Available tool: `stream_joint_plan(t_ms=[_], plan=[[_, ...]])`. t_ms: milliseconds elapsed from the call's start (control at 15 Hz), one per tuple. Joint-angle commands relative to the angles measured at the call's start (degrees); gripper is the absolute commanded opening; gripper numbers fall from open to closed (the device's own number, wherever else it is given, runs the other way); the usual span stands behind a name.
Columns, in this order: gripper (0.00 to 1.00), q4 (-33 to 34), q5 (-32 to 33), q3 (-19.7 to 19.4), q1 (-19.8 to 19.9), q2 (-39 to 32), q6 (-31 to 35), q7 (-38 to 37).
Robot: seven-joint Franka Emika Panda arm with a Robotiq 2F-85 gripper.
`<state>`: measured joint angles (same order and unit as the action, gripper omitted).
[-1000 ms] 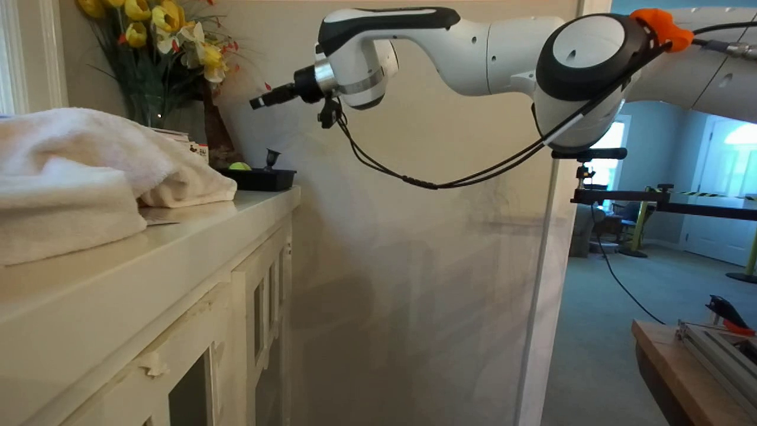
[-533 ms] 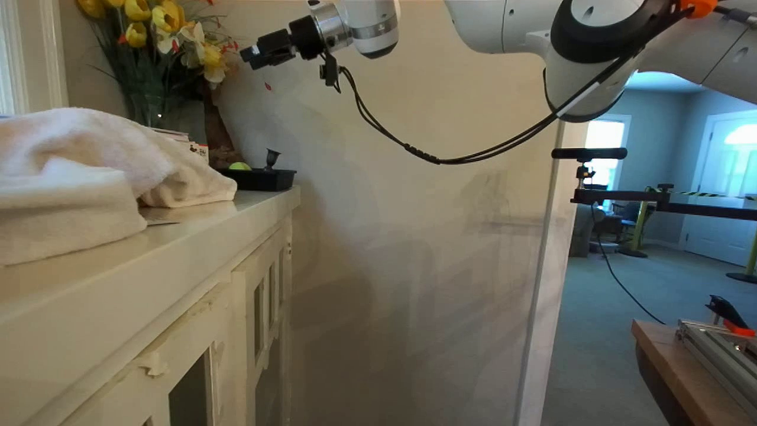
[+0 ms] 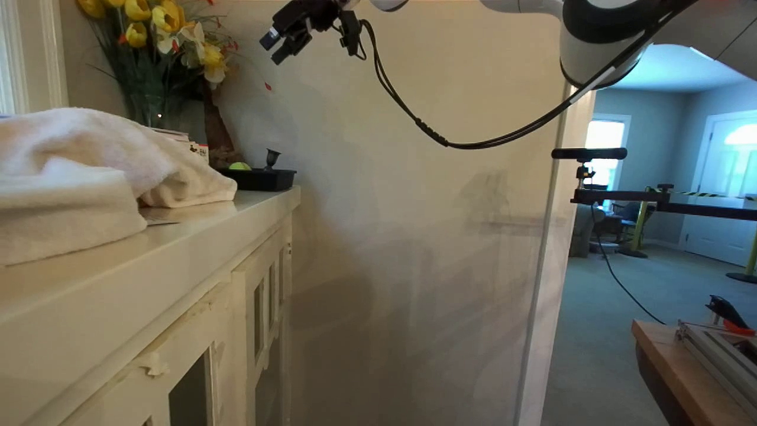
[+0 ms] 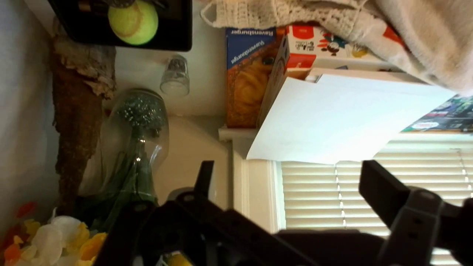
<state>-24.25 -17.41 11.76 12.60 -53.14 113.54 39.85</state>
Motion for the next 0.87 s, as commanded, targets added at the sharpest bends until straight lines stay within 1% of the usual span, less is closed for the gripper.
stream_joint_plan(t_ms=[0, 200, 533, 667, 733, 800], plan=[[1.00, -1.3, 5.6, -4.0, -2.3, 2.7, -7.2, -6.1], [1.00, -1.5, 8.6, -6.0, -3.9, 3.4, -12.8, -8.3], [1.00, -1.3, 12.0, -7.9, -6.2, 3.9, -18.4, -9.7], [1.00, -1.0, 12.5, -7.8, -6.4, 3.7, -19.4, -7.7], [1.00, -0.4, 11.0, -6.8, -5.8, 2.6, -17.4, -8.1], [1.00, -0.5, 11.3, -6.8, -6.0, 2.7, -17.6, -8.1]])
